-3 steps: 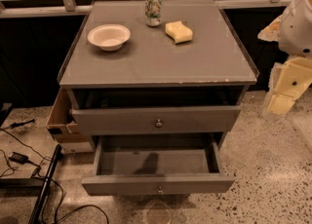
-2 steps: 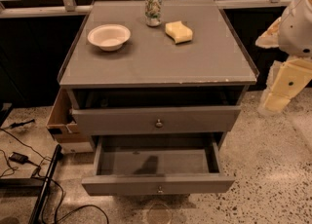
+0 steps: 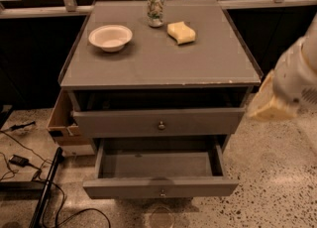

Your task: Close middle drawer

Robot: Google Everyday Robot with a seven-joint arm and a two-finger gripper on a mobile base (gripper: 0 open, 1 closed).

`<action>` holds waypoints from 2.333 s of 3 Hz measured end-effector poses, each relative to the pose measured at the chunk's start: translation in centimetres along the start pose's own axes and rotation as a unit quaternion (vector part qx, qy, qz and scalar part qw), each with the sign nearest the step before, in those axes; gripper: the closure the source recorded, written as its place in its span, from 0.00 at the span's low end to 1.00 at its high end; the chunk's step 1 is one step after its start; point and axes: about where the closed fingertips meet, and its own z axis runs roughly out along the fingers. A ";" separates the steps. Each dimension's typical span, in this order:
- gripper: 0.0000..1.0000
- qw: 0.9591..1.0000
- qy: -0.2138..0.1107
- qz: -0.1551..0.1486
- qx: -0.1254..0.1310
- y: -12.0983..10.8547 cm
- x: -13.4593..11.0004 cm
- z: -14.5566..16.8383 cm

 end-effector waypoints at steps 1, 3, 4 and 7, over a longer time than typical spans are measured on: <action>0.94 0.999 -0.036 0.027 -0.027 3.1 2.6 6.5; 1.00 0.991 -0.075 0.065 -0.093 7.4 6.7 15.3; 1.00 0.990 -0.085 0.055 -0.094 8.5 7.0 18.0; 1.00 0.964 -0.166 0.084 -0.189 17.7 9.6 41.1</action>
Offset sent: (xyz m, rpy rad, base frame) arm -0.0632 -0.0139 -0.2774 0.3681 0.2549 -0.0616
